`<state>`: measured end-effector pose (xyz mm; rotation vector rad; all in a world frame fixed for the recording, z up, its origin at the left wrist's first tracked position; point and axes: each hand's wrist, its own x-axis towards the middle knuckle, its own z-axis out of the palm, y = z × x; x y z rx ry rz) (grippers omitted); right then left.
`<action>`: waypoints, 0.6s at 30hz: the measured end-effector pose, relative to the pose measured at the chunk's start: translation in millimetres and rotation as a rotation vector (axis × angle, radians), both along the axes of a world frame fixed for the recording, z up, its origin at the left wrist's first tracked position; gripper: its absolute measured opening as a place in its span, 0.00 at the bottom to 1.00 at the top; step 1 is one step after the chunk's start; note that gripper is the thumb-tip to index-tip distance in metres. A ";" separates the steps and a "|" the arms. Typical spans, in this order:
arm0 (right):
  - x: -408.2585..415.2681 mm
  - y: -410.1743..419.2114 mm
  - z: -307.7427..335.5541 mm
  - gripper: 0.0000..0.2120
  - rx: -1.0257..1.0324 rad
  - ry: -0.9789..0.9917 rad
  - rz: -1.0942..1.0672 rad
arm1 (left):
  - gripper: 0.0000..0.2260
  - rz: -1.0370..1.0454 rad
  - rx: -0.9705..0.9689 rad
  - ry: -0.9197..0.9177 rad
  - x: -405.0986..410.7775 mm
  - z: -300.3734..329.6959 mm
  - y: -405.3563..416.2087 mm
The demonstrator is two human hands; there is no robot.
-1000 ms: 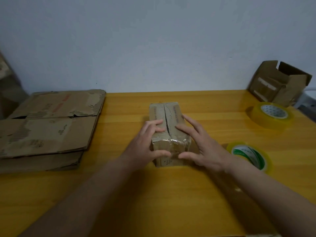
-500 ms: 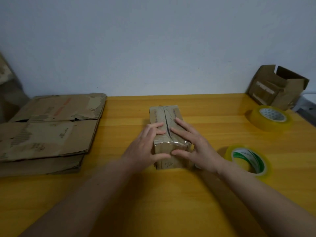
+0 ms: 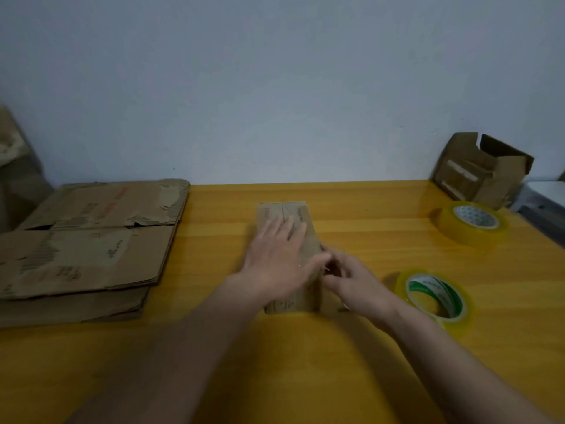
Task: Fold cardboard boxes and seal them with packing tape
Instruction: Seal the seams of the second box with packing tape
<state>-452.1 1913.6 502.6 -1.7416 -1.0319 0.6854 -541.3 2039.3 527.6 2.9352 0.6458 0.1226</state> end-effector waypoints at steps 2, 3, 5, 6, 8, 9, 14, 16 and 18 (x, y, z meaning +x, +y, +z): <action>-1.0 -0.9 9.2 0.26 0.060 0.020 -0.078 | 0.37 -0.050 0.138 0.025 -0.3 -7.1 -4.4; -0.1 0.5 13.3 0.25 0.082 -0.015 -0.097 | 0.36 -0.081 0.158 0.002 -2.8 -7.7 -3.8; 3.4 9.3 21.6 0.23 0.092 -0.083 -0.115 | 0.37 -0.154 0.165 -0.074 -9.5 -9.9 0.2; 6.9 16.6 26.1 0.22 0.094 -0.106 -0.135 | 0.38 -0.187 0.185 -0.116 -11.6 -11.5 1.7; 17.7 34.6 32.8 0.23 0.070 -0.161 -0.173 | 0.41 -0.236 0.228 -0.142 -11.9 -14.6 4.0; 24.1 45.2 35.3 0.23 0.029 -0.175 -0.185 | 0.42 -0.255 0.245 -0.115 -10.9 -15.9 5.5; 58.7 93.4 29.6 0.18 -0.149 -0.108 -0.215 | 0.36 -0.330 0.286 -0.042 -3.4 -14.1 13.8; 67.2 100.6 19.7 0.15 -0.120 -0.051 -0.230 | 0.33 -0.367 0.283 -0.044 -1.1 -18.3 18.7; 71.5 100.1 14.9 0.15 -0.092 -0.031 -0.253 | 0.30 -0.400 0.309 -0.087 -0.1 -21.6 22.2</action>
